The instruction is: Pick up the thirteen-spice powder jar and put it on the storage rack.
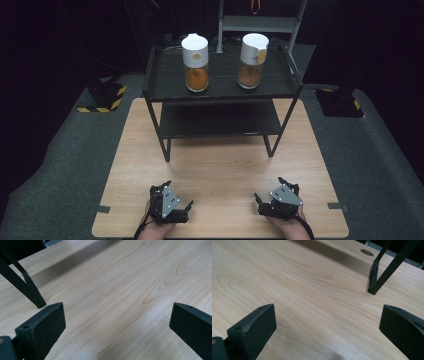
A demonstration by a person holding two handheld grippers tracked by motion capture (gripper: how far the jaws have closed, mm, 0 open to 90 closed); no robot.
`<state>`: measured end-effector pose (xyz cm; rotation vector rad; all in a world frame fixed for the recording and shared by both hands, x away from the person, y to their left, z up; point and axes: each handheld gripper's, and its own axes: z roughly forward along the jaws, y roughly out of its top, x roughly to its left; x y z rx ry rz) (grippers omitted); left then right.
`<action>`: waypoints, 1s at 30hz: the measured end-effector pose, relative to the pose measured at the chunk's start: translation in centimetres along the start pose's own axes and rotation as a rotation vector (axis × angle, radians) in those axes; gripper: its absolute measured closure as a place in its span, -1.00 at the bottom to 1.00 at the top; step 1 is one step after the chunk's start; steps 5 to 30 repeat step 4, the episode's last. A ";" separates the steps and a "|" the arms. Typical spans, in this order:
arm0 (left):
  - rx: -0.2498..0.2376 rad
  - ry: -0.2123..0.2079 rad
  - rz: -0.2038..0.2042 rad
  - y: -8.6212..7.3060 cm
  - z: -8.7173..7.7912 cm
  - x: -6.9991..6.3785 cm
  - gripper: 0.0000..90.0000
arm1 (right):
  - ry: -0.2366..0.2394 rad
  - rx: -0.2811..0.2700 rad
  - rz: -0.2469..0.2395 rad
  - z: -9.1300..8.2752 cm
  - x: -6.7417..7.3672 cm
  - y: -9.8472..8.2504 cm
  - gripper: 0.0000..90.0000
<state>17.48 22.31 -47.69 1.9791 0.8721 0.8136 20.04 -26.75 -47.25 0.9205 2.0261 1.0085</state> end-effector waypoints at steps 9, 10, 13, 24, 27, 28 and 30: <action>-0.002 -0.001 -0.001 0.0 0.0 0.0 -0.99 | -0.006 0.006 -0.029 0.0 0.3 0.1 -1.00; -0.002 -0.001 -0.001 0.0 0.0 0.0 -0.99 | -0.006 0.006 -0.029 0.0 0.3 0.1 -1.00; -0.002 -0.001 -0.001 0.0 0.0 0.0 -0.99 | -0.006 0.006 -0.029 0.0 0.3 0.1 -1.00; -0.002 -0.001 -0.001 0.0 0.0 0.0 -0.99 | -0.006 0.006 -0.029 0.0 0.3 0.1 -1.00; -0.002 -0.001 -0.001 0.0 0.0 0.0 -0.99 | -0.006 0.006 -0.029 0.0 0.3 0.1 -1.00; -0.002 -0.001 -0.001 0.0 0.0 0.0 -0.99 | -0.006 0.006 -0.029 0.0 0.3 0.1 -1.00; -0.002 -0.001 -0.001 0.0 0.0 0.0 -0.99 | -0.006 0.006 -0.029 0.0 0.3 0.1 -1.00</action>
